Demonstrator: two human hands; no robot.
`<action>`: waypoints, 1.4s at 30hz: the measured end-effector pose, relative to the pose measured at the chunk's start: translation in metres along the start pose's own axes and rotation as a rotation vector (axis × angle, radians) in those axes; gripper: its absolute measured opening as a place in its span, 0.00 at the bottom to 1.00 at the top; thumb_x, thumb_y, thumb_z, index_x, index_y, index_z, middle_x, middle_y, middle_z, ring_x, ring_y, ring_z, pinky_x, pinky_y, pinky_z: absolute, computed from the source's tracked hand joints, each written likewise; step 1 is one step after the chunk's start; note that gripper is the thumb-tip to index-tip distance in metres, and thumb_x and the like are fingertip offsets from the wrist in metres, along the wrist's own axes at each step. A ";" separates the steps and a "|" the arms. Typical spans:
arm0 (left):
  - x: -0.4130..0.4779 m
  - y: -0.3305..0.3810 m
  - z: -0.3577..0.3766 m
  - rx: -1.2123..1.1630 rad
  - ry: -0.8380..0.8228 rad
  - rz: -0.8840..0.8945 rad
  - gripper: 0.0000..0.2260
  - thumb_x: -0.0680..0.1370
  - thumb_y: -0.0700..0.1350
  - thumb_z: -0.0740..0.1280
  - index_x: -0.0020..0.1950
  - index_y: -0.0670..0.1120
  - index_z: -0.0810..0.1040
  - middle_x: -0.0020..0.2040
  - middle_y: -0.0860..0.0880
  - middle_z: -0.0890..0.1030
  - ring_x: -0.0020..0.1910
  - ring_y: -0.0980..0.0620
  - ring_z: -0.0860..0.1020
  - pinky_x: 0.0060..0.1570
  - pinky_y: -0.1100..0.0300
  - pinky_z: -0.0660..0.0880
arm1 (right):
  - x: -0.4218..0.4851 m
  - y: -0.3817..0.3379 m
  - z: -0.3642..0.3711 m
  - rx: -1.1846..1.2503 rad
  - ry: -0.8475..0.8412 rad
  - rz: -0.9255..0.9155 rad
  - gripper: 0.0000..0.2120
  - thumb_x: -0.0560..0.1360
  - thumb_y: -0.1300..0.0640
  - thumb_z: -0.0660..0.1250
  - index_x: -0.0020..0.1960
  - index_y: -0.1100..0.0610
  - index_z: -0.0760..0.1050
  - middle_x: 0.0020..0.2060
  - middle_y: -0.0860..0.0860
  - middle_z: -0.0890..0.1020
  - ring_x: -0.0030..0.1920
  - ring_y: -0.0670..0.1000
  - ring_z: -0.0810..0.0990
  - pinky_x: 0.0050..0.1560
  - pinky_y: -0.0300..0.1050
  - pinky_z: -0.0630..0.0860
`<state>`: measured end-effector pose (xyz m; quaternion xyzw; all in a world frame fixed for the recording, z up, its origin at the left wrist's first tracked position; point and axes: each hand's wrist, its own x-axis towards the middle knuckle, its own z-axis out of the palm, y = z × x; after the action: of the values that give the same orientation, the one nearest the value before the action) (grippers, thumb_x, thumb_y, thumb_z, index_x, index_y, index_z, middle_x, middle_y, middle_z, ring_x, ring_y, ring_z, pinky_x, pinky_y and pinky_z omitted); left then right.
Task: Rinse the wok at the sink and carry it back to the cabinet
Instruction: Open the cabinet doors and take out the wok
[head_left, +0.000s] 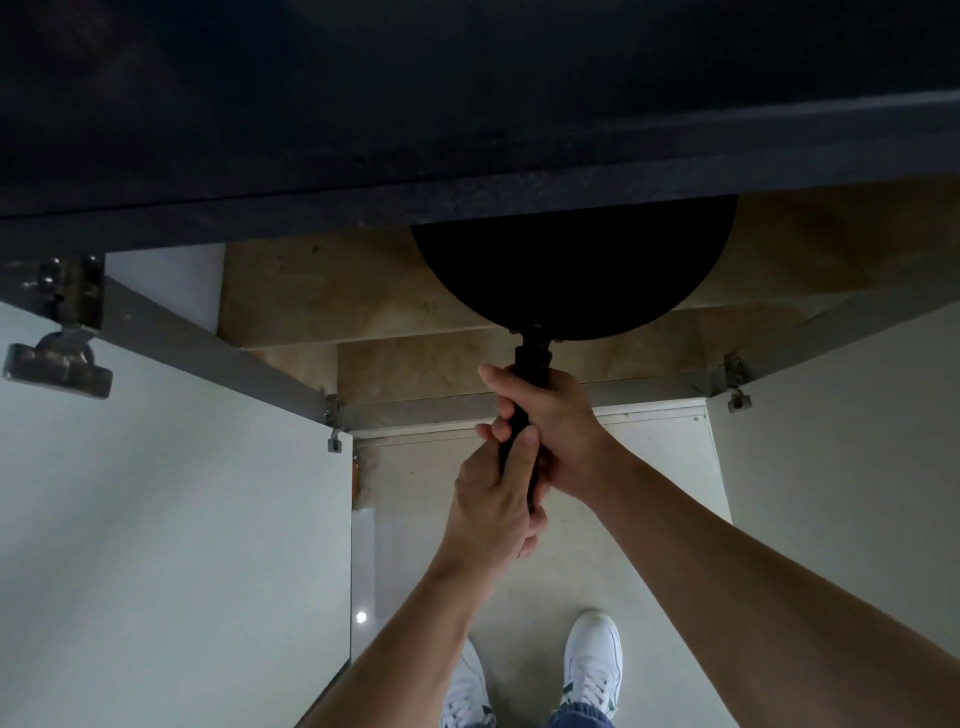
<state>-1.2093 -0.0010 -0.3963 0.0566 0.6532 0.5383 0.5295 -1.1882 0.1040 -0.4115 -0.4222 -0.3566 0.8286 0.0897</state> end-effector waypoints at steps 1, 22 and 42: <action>-0.001 -0.002 0.000 0.003 0.004 0.021 0.18 0.81 0.57 0.57 0.43 0.43 0.70 0.30 0.45 0.65 0.22 0.52 0.59 0.23 0.60 0.54 | -0.001 0.001 0.001 0.010 0.004 -0.015 0.15 0.77 0.58 0.73 0.34 0.59 0.72 0.26 0.51 0.73 0.24 0.48 0.73 0.41 0.47 0.82; -0.157 -0.060 0.004 0.022 0.019 0.021 0.15 0.82 0.49 0.57 0.39 0.43 0.70 0.28 0.42 0.68 0.18 0.53 0.62 0.16 0.65 0.59 | -0.150 0.075 0.005 0.034 0.128 0.048 0.09 0.78 0.67 0.68 0.41 0.59 0.73 0.25 0.52 0.73 0.22 0.50 0.71 0.34 0.48 0.81; -0.407 -0.025 0.039 0.394 -0.028 -0.026 0.17 0.80 0.56 0.58 0.34 0.51 0.70 0.24 0.53 0.70 0.20 0.54 0.68 0.21 0.63 0.65 | -0.413 0.065 0.041 0.128 0.262 0.062 0.19 0.78 0.62 0.69 0.30 0.58 0.70 0.24 0.54 0.71 0.23 0.51 0.72 0.35 0.48 0.80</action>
<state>-0.9914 -0.2480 -0.1533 0.1579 0.7391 0.3923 0.5243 -0.9508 -0.1506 -0.1763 -0.5310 -0.2751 0.7897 0.1366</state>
